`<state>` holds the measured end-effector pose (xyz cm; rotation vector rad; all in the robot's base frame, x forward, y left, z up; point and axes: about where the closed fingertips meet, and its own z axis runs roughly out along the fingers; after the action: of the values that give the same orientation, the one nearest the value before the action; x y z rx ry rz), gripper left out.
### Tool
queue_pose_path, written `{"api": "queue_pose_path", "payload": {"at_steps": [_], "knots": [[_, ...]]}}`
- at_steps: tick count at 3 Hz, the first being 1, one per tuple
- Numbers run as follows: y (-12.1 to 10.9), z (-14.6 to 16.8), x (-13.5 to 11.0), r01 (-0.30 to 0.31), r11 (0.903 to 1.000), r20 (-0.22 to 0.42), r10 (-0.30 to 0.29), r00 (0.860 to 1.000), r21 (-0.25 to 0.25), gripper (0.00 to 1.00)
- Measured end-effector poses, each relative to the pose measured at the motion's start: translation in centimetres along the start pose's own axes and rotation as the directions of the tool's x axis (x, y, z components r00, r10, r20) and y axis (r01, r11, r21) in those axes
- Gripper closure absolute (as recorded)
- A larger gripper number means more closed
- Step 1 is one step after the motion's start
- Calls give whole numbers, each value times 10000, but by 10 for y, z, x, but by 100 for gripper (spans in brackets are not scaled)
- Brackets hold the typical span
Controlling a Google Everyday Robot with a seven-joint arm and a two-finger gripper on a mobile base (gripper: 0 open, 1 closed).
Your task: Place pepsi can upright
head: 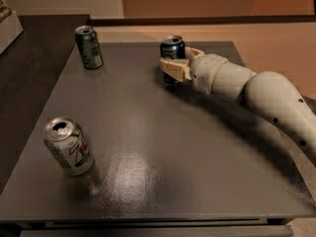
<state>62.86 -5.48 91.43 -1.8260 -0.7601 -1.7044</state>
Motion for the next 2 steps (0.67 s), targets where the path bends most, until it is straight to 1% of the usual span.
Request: {"api": "queue_pose_path", "payload": {"at_steps": [1, 2], "knots": [[0, 1, -3, -56, 10000, -70, 56, 10000, 38, 83], [1, 0, -8, -60, 9999, -240, 64, 9997, 143, 59]]}}
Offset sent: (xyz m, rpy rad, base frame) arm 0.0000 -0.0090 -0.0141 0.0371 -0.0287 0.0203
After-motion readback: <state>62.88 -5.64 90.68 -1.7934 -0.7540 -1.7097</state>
